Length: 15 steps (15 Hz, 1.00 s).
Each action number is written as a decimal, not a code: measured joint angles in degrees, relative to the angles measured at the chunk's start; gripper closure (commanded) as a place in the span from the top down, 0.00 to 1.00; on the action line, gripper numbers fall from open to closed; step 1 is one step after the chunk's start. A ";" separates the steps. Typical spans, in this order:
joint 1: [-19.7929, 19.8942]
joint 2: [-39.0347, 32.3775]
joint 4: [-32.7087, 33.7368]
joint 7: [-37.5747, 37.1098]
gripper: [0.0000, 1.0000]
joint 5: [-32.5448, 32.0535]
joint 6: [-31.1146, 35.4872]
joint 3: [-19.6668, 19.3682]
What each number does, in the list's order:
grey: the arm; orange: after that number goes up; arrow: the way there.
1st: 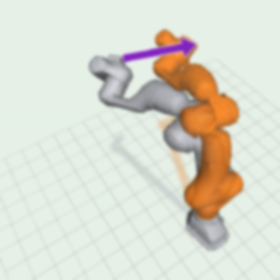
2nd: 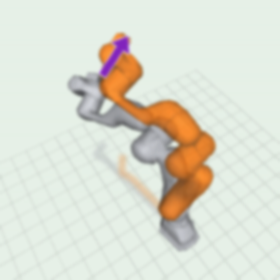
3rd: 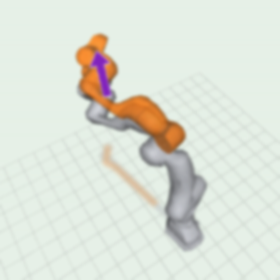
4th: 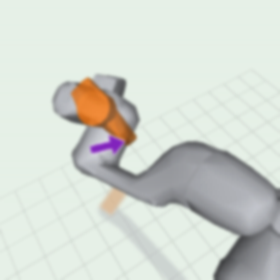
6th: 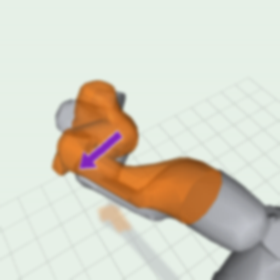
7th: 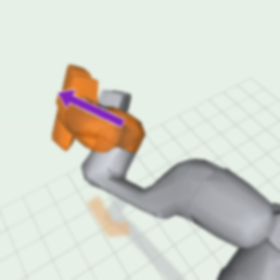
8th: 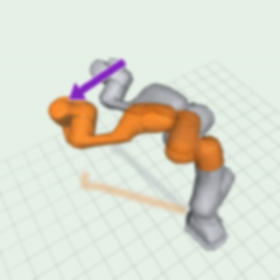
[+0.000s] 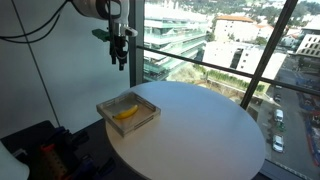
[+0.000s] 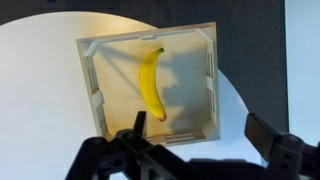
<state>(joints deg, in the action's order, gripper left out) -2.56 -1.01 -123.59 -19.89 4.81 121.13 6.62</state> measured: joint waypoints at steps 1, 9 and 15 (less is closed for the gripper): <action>-0.01 -0.54 0.14 -0.01 1.00 -0.61 0.28 -0.16; -0.03 -4.35 0.82 -0.41 1.00 -3.41 2.07 -2.02; -0.47 -6.91 1.39 -1.19 1.00 -3.41 3.32 -2.69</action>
<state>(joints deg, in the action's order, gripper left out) -3.03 -7.93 -122.20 -21.08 1.40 124.45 3.93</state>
